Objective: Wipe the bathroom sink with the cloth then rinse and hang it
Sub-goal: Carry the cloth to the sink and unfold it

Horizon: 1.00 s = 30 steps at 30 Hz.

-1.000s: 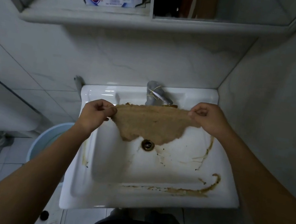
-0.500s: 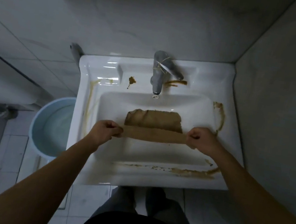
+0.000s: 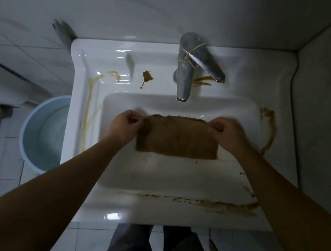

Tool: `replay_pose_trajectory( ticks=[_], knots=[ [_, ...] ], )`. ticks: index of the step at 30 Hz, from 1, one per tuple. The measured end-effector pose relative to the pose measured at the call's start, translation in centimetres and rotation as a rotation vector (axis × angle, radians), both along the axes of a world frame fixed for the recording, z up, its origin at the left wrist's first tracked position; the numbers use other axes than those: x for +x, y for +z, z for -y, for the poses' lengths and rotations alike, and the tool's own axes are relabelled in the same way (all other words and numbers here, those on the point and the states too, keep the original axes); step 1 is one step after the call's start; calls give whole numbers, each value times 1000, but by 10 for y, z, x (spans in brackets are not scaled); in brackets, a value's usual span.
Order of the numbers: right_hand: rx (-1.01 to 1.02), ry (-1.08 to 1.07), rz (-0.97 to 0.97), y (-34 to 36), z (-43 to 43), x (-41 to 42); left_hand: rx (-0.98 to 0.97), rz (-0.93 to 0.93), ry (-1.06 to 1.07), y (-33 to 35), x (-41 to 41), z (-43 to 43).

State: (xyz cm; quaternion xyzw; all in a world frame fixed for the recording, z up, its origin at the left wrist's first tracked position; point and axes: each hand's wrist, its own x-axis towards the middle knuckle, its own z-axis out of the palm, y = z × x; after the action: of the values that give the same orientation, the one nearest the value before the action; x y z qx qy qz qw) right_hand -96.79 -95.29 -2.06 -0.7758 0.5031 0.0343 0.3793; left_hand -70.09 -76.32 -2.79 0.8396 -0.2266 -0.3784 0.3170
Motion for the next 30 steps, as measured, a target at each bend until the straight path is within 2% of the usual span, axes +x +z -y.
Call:
replay_pose_trajectory(
  ticks=[5, 10, 17, 22, 27, 30],
  knots=[
    [-109, -113, -75, -10, -19, -4, 79, 94, -134, -4, -16, -13],
    [-56, -357, -114, -11, -51, -12, 84, 252, -308, 3, -43, -16],
    [32, -361, -136, -34, -60, -1, 169, 235, -615, -20, -64, -4],
    [164, -264, -138, -36, -63, 9, 190, 185, -565, -16, -59, -7],
    [141, -359, 181, -9, -72, 25, 226, 127, -436, -3, -39, -27],
    [161, -264, 294, 1, -83, 52, 211, 0, -239, 6, -27, -34]
  ],
)
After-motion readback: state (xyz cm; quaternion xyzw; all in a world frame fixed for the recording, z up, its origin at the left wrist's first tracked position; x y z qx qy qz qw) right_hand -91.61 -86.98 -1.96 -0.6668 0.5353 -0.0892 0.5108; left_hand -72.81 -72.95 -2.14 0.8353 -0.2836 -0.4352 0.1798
